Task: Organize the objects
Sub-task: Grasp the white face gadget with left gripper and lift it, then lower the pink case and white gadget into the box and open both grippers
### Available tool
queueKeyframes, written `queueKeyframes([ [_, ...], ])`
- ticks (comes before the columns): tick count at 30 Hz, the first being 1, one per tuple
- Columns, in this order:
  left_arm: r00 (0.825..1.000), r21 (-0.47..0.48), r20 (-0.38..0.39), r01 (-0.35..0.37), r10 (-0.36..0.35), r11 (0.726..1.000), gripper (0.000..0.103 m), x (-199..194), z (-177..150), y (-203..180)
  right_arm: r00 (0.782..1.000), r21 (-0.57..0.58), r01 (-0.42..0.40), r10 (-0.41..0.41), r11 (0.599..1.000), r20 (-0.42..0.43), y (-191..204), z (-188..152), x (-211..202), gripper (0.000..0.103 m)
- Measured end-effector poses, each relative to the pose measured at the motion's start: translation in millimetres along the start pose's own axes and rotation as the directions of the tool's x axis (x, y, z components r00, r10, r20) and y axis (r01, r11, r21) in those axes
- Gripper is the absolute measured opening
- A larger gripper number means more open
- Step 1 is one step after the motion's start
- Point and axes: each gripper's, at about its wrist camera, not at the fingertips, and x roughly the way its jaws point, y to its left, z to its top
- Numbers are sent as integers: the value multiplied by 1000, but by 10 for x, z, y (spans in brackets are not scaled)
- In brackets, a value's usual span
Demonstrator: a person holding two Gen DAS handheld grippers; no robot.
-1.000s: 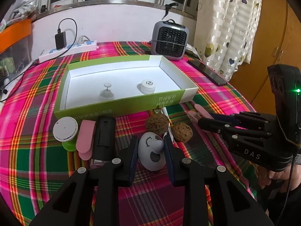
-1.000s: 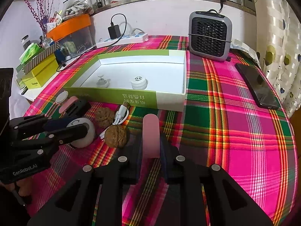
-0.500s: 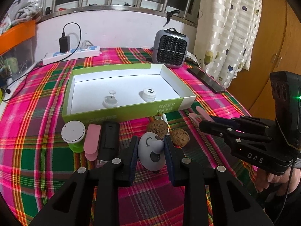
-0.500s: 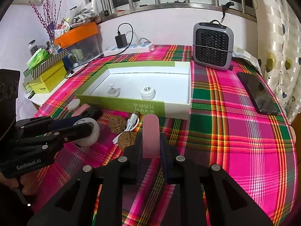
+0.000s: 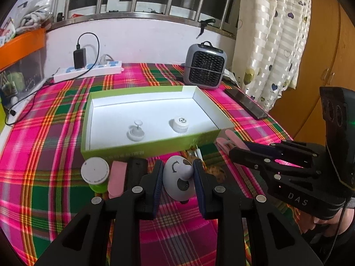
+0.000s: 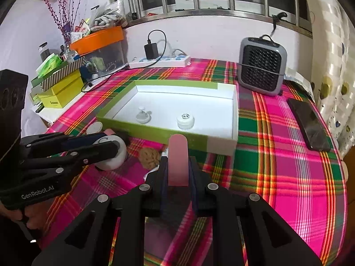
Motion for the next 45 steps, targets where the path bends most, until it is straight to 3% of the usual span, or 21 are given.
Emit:
queueKeyframes([
  [29, 996, 0, 22, -86, 86, 996, 25, 509, 599, 80, 999, -33, 42, -42, 999, 1, -215, 528, 415, 18],
  [45, 994, -9, -14, -111, 111, 994, 25, 877, 622, 145, 996, 5, 62, -62, 998, -68, -360, 549, 802, 18],
])
